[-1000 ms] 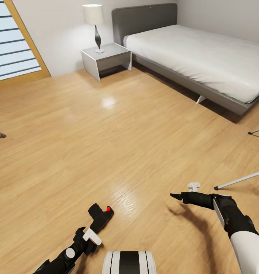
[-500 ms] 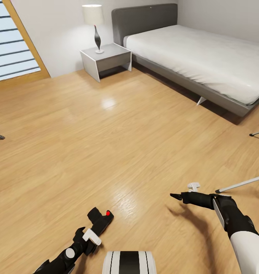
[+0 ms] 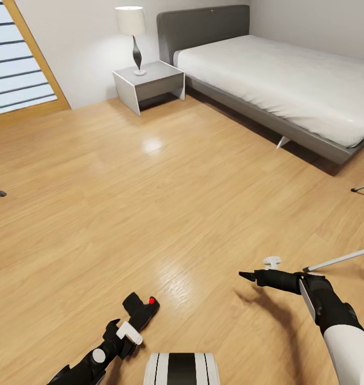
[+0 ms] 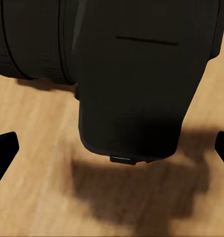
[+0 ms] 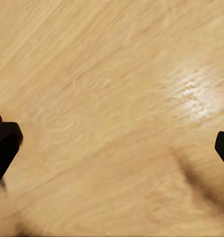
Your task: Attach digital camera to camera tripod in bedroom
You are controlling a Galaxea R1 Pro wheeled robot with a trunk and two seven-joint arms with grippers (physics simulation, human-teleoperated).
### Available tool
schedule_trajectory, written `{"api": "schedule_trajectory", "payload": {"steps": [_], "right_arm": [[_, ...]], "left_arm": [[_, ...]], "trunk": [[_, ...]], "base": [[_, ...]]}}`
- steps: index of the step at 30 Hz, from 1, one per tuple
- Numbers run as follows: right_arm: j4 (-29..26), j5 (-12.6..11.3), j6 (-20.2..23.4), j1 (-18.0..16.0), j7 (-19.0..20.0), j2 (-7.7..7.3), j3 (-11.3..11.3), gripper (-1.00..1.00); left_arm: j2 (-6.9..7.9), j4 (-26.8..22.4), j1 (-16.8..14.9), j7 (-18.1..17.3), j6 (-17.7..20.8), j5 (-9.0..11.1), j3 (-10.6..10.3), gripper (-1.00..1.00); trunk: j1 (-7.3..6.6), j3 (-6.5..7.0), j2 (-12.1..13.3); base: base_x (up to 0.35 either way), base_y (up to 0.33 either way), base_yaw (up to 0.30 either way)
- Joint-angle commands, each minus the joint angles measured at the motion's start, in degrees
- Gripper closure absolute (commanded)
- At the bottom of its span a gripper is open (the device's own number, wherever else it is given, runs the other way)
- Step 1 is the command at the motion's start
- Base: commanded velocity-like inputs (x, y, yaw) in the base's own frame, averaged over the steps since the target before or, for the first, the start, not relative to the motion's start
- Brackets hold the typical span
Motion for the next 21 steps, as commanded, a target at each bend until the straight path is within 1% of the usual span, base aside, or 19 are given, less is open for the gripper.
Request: {"api": "schedule_trajectory", "payload": {"steps": [1,8,21], "right_arm": [[-0.1,0.4,0.3,0.0,0.4,0.05,-0.2,-1.00],[-0.1,0.4,0.3,0.0,0.5,0.05,-0.2,-1.00],[-0.1,0.4,0.3,0.0,0.5,0.05,-0.2,-1.00]], "left_arm": [[0.05,-0.1,0.0,0.2,0.0,0.1,-0.4,-1.00],[0.04,-0.1,0.0,0.2,0.0,0.1,-0.4,-1.00],[0.04,-0.2,0.0,0.0,0.0,0.1,-0.4,-1.00]], "trunk": [[0.00,-0.04,0.0],[0.00,-0.04,0.0],[0.00,-0.04,0.0]], "base": [[0.090,0.000,0.000],[0.074,0.000,0.000],[0.008,0.000,0.000]]}}
